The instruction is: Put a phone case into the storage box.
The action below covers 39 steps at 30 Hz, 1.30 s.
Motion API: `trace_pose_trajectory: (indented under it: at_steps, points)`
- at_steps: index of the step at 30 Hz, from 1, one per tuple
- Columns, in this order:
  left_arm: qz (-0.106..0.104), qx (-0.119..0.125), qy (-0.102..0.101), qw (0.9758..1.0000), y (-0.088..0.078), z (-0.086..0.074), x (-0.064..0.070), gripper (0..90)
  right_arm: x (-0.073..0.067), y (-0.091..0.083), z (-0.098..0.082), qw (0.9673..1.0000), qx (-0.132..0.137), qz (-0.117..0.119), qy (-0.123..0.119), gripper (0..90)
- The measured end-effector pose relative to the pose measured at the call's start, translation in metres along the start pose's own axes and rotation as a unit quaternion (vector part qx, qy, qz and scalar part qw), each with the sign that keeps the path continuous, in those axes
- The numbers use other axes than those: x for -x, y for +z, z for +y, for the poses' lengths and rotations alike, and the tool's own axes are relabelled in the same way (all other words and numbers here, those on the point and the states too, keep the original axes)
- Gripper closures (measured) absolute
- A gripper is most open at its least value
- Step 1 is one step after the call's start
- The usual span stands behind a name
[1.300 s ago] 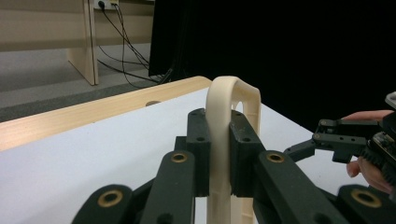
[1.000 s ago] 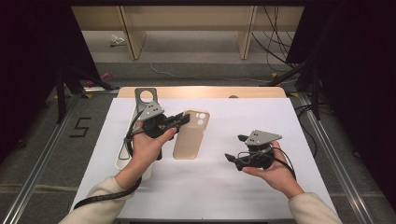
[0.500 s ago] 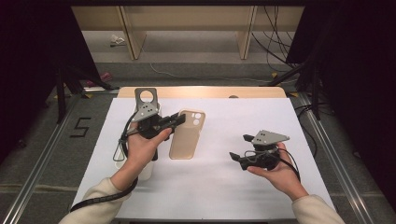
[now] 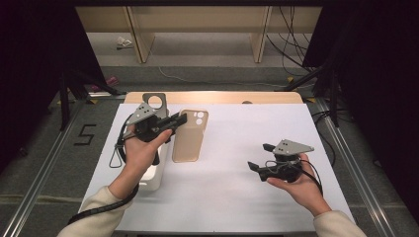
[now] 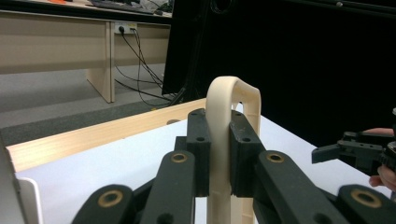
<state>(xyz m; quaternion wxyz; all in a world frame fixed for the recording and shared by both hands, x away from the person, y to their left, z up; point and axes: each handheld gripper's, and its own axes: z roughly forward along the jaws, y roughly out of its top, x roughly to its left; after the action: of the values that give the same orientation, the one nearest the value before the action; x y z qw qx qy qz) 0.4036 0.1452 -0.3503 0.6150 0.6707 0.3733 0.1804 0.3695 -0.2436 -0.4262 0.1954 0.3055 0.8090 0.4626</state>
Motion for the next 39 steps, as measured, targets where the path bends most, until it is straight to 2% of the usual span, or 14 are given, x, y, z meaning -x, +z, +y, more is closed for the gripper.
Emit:
trace_pose_trajectory:
  at_steps: [9, 14, 32, 39]
  points:
    - [0.008, 0.008, 0.001, 0.9999, -0.005, 0.006, -0.006, 80.9, 0.002, -0.008, -0.005, 0.9999, 0.0, -0.008, 0.008, 16.5]
    - [0.004, 0.011, 0.002, 0.9999, -0.008, 0.009, -0.01, 80.8, 0.003, -0.011, -0.006, 0.9999, 0.0, -0.011, 0.012, 16.5]
    - [0.02, 0.019, 0.019, 0.9995, -0.019, 0.018, -0.024, 80.8, 0.003, -0.016, -0.009, 0.9996, -0.001, -0.016, 0.022, 16.5]
    - [0.026, 0.028, 0.017, 0.9991, -0.025, 0.024, -0.032, 80.8, 0.003, -0.017, -0.01, 0.9996, -0.002, -0.018, 0.024, 16.5]
